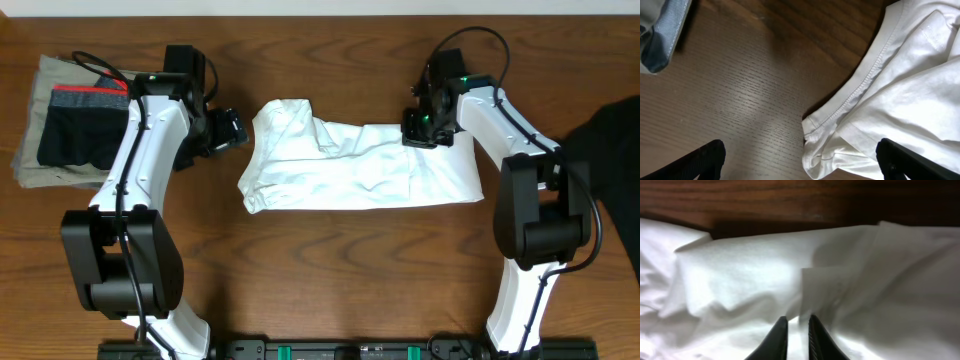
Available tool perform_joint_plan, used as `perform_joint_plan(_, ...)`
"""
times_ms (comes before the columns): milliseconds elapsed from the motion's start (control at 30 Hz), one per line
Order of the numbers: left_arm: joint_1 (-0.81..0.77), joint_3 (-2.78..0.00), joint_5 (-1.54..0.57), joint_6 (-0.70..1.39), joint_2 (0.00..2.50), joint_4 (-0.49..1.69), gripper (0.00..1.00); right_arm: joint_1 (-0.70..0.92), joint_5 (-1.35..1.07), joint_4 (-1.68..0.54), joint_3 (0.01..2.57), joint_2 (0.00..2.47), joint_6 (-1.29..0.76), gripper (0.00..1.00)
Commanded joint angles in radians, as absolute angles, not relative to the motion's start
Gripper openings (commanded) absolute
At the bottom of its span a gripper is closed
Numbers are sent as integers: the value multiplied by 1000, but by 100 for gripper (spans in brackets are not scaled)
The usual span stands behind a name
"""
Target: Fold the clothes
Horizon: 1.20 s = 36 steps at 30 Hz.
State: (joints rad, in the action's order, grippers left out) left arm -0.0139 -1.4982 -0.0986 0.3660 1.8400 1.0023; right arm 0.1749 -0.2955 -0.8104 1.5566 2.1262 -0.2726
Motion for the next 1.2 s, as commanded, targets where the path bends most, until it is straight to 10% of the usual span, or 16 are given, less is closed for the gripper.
perform_joint_plan(0, -13, -1509, -94, 360, 1831, 1008, 98, 177, -345, -822, 1565, 2128, -268, 20)
perform_joint_plan(133, -13, -1509, -94, 360, 1831, 1008, 98, 154, -339, -920, 1624, 2092, -228, 29)
perform_joint_plan(300, -13, -1509, -94, 352, 1831, 1008, 98, 88, -171, -1113, 1712, 2008, -200, 77)
perform_joint_plan(433, -13, -1509, -94, 352, 1831, 1008, 98, -8, -89, -1201, 1720, 1958, -109, 92)
perform_joint_plan(733, -13, -1509, -94, 353, 1831, 1000, 98, -132, -297, -1174, 1572, 1966, 276, 91)
perform_joint_plan(1167, -13, -1509, -94, 353, 1831, 1004, 98, -167, -289, -923, 1365, 1966, 285, 93)
